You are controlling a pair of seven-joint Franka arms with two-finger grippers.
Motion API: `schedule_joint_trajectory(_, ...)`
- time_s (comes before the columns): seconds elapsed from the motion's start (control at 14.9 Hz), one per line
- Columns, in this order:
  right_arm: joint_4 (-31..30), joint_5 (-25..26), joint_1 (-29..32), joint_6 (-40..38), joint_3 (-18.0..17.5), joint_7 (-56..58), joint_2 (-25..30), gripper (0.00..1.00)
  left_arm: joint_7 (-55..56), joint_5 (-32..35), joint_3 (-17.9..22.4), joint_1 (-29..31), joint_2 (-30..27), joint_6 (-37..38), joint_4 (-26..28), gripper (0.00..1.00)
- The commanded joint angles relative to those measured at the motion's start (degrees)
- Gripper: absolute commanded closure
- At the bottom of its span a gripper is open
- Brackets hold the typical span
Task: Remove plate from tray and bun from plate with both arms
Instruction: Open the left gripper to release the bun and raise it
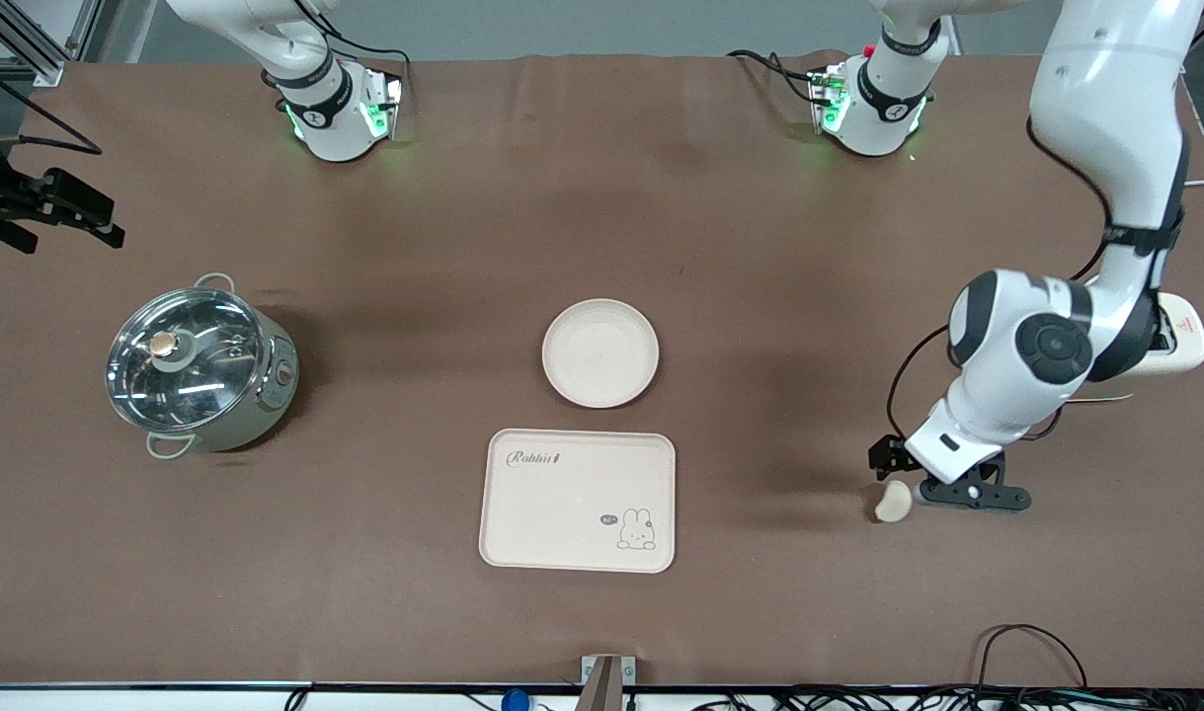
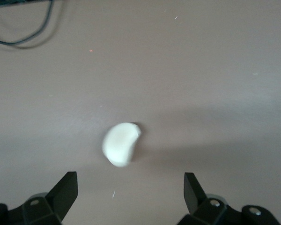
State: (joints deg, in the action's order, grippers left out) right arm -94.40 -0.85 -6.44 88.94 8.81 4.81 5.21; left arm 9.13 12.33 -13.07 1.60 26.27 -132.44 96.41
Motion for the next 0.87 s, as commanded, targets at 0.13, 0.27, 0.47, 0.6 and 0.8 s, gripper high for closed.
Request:
schedule_joint_trajectory(0.13, -0.7, 0.1, 0.1, 0.8, -0.3, 0.1, 0.1, 0.00, 0.6, -5.6, -0.6, 0.2, -15.1, 22.4, -5.8, 0.00)
schedule_joint_trajectory(0.27, -0.5, 0.1, 0.1, 0.8, -0.3, 0.2, 0.1, 0.00, 0.8, -7.9, -0.6, 0.3, -20.0, 29.4, -6.3, 0.00)
schedule_joint_trajectory(0.47, 0.4, 0.0, 0.1, 0.8, -0.3, 0.1, 0.1, 0.00, 1.6, -10.8, -0.4, 0.9, -26.4, 35.6, -6.1, 0.00)
schedule_joint_trajectory(0.6, 0.4, 0.0, 0.2, 0.8, -0.3, 0.1, 0.1, 0.00, 1.2, -10.8, -0.5, 1.0, -30.1, 35.9, -2.1, 0.00)
schedule_joint_trajectory(0.8, 0.5, 0.1, 0.5, 0.7, -0.3, 0.1, 0.2, 0.00, 1.2, -11.3, -0.7, 0.5, -33.3, 31.7, 3.5, 0.00)
